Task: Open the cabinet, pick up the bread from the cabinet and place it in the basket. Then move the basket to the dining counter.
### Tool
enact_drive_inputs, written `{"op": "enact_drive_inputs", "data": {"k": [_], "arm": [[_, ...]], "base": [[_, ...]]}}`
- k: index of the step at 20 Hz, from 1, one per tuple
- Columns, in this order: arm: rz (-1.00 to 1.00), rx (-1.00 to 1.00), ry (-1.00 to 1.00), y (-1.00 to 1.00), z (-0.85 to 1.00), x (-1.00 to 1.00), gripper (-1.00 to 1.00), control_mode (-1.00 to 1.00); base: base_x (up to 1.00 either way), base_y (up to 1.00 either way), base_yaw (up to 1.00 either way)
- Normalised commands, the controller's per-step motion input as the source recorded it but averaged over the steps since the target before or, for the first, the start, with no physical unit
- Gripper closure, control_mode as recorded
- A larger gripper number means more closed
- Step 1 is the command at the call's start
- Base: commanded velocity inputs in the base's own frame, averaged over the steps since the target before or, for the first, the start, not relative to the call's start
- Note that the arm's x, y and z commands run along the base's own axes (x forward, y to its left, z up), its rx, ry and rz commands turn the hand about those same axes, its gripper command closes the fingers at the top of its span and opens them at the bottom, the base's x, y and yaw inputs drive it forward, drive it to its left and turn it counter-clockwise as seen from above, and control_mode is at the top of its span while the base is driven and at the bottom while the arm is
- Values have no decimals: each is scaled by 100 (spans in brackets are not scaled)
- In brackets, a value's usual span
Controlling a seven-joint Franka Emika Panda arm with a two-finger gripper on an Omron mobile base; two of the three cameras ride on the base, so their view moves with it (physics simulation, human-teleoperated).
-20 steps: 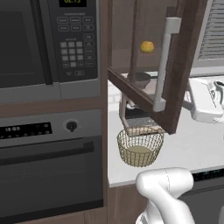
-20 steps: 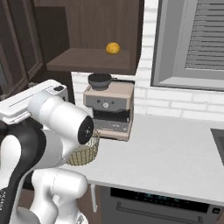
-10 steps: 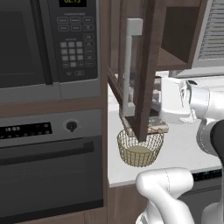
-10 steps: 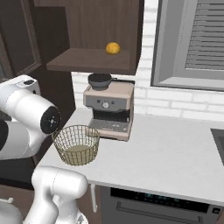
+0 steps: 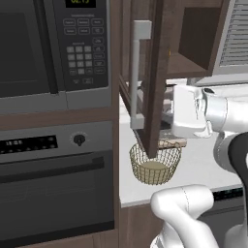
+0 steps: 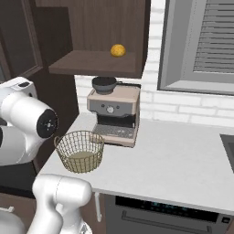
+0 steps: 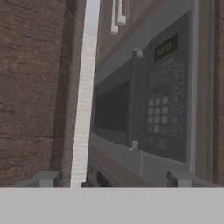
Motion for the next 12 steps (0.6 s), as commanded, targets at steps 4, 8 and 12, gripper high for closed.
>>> {"op": "enact_drive_inputs", "data": {"k": [4,8,12], "arm": [[-15,0,-4,-34,10,-1,-100,-100],[-45,0,0,-89,22,-34,-100,-100],[-58,0,11,-81,22,-27,-100,-100]], "base": [[0,0,0],[0,0,0],[0,0,0]]}}
